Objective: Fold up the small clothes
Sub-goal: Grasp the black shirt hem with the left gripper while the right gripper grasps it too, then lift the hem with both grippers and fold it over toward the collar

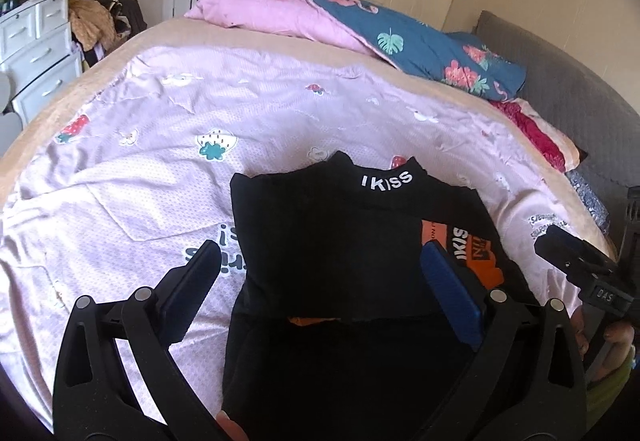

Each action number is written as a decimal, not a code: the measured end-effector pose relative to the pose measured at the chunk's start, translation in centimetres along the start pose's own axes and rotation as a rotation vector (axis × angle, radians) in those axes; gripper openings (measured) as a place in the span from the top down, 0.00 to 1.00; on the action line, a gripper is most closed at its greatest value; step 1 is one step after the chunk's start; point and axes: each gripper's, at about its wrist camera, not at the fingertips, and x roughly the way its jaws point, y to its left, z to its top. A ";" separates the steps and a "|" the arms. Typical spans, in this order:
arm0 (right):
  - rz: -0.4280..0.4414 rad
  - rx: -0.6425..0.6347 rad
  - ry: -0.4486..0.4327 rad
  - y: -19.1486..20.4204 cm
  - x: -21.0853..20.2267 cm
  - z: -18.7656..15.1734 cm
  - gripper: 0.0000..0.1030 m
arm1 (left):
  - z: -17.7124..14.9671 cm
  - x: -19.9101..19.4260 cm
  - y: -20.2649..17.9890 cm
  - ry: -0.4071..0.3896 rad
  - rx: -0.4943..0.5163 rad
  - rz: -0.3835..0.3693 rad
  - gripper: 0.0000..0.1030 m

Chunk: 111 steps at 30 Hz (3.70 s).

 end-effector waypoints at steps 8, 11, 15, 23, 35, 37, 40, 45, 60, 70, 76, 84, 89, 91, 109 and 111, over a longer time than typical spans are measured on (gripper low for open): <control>0.010 0.020 -0.025 0.4 -2.1 -1.0 0.04 | -1.7 -1.4 0.2 0.004 -0.027 -0.020 0.09; 0.012 0.023 -0.030 0.6 -3.1 -1.4 0.04 | -2.2 -2.1 0.3 -0.002 -0.030 -0.011 0.09; 0.009 0.016 -0.025 0.7 -4.0 -2.2 0.04 | -2.9 -3.2 0.7 -0.009 -0.039 -0.006 0.09; -0.009 0.003 -0.004 0.5 -6.2 -4.2 0.04 | -4.8 -4.8 2.4 0.014 -0.053 0.034 0.09; -0.058 0.000 0.034 -0.9 -8.5 -7.3 0.04 | -9.3 -7.0 4.6 0.084 -0.065 0.081 0.09; -0.065 -0.003 0.039 -1.0 -8.8 -7.7 0.04 | -10.0 -7.2 4.8 0.094 -0.067 0.088 0.09; -0.072 -0.008 0.047 -1.0 -9.2 -8.3 0.04 | -11.1 -7.6 5.0 0.107 -0.059 0.100 0.09; -0.082 -0.019 0.071 -1.0 -9.5 -9.3 0.04 | -11.9 -8.3 5.2 0.110 -0.065 0.100 0.09; -0.117 -0.028 0.123 -2.1 -10.4 -12.2 0.04 | -16.8 -8.3 5.1 0.220 -0.041 0.047 0.17; -0.130 -0.038 0.152 -2.6 -11.0 -14.0 0.04 | -19.9 -7.6 5.1 0.309 -0.072 -0.029 0.46; -0.128 -0.068 0.187 -2.8 -11.2 -15.7 0.04 | -20.6 -6.8 5.2 0.346 -0.096 -0.040 0.57; -0.130 -0.048 0.226 -4.5 -12.0 -17.6 0.04 | -21.0 -6.3 4.3 0.352 -0.070 -0.042 0.80; -0.129 -0.047 0.268 -5.4 -11.9 -18.9 0.06 | -21.0 -6.3 4.5 0.344 -0.067 -0.034 0.88; -0.125 -0.053 0.286 -5.6 -11.6 -19.4 0.13 | -20.9 -6.2 4.8 0.342 -0.079 -0.041 0.89; -0.110 -0.080 0.198 -5.6 -13.4 -19.7 0.92 | -18.4 -10.5 4.7 0.173 -0.058 -0.038 0.98; -0.084 -0.079 0.138 -5.2 -14.4 -18.8 0.92 | -17.9 -11.0 4.6 0.151 -0.049 -0.043 0.98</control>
